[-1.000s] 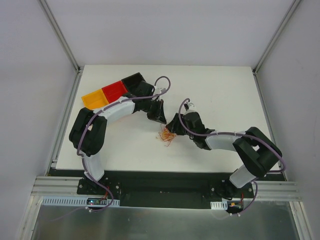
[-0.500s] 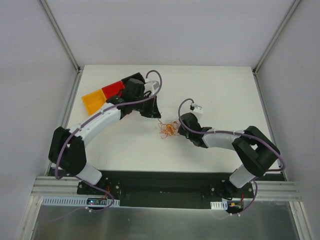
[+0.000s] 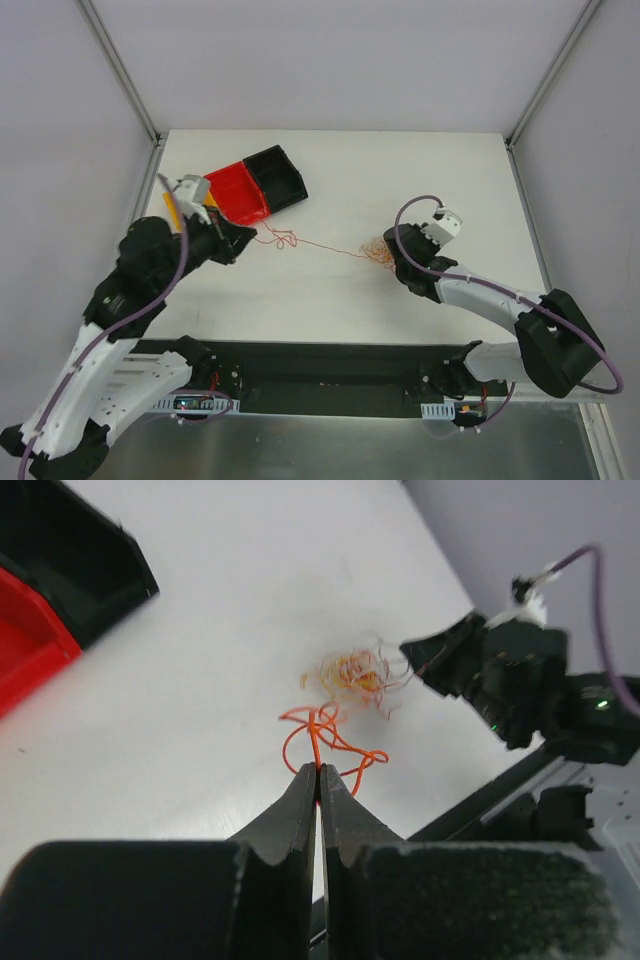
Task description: Untangle the cables
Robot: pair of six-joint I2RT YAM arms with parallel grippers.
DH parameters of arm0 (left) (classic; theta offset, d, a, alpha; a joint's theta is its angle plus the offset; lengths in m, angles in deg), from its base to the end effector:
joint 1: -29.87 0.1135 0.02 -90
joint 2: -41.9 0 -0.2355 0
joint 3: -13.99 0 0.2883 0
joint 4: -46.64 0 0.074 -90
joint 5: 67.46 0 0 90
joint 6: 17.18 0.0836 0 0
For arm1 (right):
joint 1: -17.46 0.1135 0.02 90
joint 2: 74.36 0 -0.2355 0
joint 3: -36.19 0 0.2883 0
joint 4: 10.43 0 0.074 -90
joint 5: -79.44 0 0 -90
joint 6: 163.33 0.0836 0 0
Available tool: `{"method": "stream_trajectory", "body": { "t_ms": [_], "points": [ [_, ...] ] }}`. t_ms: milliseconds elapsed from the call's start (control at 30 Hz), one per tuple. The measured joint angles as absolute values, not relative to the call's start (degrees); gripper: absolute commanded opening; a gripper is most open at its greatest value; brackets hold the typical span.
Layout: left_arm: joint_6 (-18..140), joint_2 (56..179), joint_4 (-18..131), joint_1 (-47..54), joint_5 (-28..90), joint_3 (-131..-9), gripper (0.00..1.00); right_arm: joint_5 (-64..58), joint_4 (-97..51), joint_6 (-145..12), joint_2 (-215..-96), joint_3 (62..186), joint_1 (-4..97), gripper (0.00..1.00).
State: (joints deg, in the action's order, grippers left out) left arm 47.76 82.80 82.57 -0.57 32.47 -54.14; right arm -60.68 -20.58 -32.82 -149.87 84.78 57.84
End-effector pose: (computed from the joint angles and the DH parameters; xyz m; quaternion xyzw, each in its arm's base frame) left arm 0.2107 -0.1406 0.3760 0.0918 0.7524 -0.3603 0.5438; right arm 0.2853 0.1584 0.1341 0.1897 0.8107 -0.0267 0.5532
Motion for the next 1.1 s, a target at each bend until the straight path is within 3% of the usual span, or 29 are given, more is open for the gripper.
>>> {"method": "stream_trajectory", "body": {
  "t_ms": [233,400,967,1100],
  "points": [
    [48.39,77.27,91.66,-0.57,22.96,-71.67,0.0,-64.09,-26.0,-27.79,-145.76,80.96,51.04,0.01],
    [47.78,77.99,96.39,-0.57,20.47,-72.74,0.0,-65.82,-26.78,-27.84,-144.56,80.58,49.76,0.01],
    [39.32,97.97,91.53,-0.57,28.23,-46.27,0.0,-56.58,-11.05,-42.15,-141.15,75.75,51.46,0.08],
    [40.0,103.59,88.8,-0.57,28.54,-46.16,0.1,-55.37,-10.26,-43.16,-141.15,75.73,51.46,0.09]
  ]
}}
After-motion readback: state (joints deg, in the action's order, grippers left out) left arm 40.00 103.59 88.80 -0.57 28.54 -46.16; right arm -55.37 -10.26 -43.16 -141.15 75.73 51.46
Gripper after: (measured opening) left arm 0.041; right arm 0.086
